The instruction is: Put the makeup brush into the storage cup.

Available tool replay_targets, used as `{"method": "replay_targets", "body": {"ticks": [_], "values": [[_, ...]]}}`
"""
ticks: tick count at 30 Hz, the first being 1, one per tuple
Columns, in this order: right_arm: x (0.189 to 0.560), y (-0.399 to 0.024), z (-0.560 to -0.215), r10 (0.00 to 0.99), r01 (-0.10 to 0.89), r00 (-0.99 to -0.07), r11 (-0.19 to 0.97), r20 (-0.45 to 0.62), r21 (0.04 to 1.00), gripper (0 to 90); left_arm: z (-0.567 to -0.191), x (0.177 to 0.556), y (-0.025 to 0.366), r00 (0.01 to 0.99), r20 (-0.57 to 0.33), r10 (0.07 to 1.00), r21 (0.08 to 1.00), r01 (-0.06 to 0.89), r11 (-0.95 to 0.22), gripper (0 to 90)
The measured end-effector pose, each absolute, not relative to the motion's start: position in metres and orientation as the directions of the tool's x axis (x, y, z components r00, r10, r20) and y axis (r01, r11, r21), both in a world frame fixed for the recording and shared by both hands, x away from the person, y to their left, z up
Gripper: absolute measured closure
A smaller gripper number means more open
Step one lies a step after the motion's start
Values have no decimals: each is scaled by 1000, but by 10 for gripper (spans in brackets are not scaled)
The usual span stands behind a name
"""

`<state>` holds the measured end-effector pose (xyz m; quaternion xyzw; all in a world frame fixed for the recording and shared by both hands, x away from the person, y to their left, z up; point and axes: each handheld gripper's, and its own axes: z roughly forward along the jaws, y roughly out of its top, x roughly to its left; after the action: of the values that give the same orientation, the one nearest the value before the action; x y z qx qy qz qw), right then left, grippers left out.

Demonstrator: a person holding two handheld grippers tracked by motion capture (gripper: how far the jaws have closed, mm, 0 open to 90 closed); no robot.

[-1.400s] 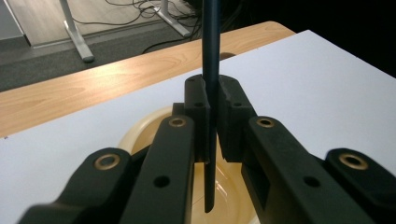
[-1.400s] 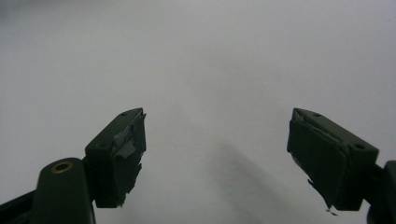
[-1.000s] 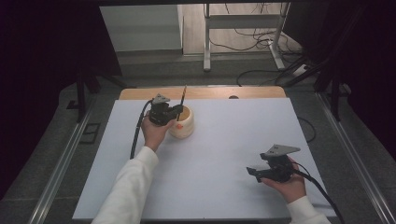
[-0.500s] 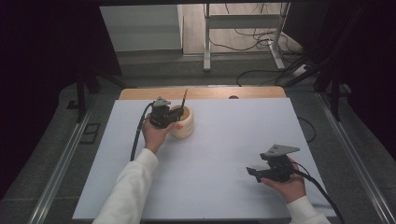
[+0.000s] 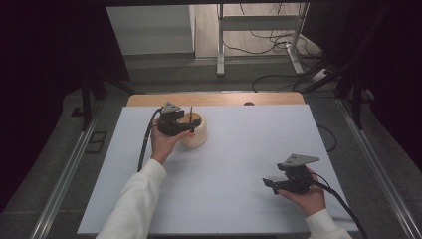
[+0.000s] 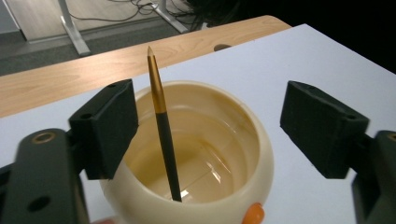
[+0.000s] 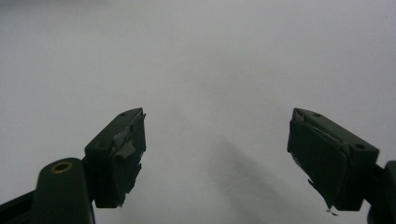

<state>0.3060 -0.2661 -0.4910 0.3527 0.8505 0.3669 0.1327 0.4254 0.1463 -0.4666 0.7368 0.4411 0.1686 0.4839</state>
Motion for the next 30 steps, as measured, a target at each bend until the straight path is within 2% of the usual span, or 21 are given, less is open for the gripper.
{"method": "replay_targets", "body": {"ticks": [11, 19, 30], "values": [[303, -268, -490, 697, 500, -716, 478, 35, 722, 202, -458, 415, 152, 578, -183, 795, 851, 498, -166, 120], [303, -269, -489, 693, 494, -720, 476, 36, 727, 201, -453, 406, 156, 591, -189, 784, 850, 499, -172, 113], [302, -269, -489, 696, 497, -717, 473, 37, 727, 201, -452, 373, 170, 581, -200, 789, 845, 510, -161, 122]]}}
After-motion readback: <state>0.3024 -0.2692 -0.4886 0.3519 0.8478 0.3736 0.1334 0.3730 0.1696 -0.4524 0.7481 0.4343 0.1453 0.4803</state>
